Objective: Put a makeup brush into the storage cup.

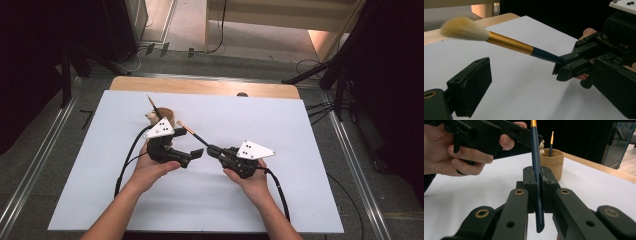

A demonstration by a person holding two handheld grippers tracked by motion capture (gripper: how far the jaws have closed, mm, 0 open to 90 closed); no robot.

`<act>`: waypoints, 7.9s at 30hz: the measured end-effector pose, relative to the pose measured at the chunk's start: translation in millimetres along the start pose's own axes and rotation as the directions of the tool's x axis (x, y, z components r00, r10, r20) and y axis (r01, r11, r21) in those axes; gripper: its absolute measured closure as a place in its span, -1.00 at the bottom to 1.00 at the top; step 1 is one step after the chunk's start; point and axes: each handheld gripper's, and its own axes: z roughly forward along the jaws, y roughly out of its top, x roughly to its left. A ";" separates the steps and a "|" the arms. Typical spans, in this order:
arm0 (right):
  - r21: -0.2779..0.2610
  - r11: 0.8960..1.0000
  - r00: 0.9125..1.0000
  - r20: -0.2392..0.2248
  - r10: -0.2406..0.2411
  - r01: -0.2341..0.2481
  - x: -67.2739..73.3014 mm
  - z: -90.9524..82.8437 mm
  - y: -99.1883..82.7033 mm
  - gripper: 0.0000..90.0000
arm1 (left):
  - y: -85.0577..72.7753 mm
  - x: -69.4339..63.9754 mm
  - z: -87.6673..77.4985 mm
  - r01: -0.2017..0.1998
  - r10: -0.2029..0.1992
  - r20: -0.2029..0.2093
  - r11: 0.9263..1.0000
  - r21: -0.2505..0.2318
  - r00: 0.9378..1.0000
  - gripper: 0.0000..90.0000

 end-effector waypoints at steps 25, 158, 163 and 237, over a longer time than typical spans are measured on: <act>-0.038 0.999 1.000 0.024 -0.001 0.001 6.9 9.9 -2.9 0.90 | 3.9 7.3 -1.2 0.188 -0.190 -0.012 0.979 -0.078 0.982 -0.21; 0.057 0.991 0.938 0.334 0.094 -0.120 -33.1 -165.4 -30.3 -1.00 | 45.4 60.7 -73.3 0.071 -0.109 -0.279 0.987 -0.141 0.954 0.89; 0.056 0.991 0.934 0.344 0.096 -0.123 -34.1 -172.4 -32.0 -1.00 | 48.9 64.0 -74.2 0.062 -0.101 -0.292 0.988 -0.139 0.951 0.89; 0.073 0.991 0.952 0.295 0.086 -0.112 -26.2 -158.3 -32.2 -1.00 | 32.0 86.5 -23.1 0.044 -0.074 -0.469 0.996 -0.074 0.880 0.89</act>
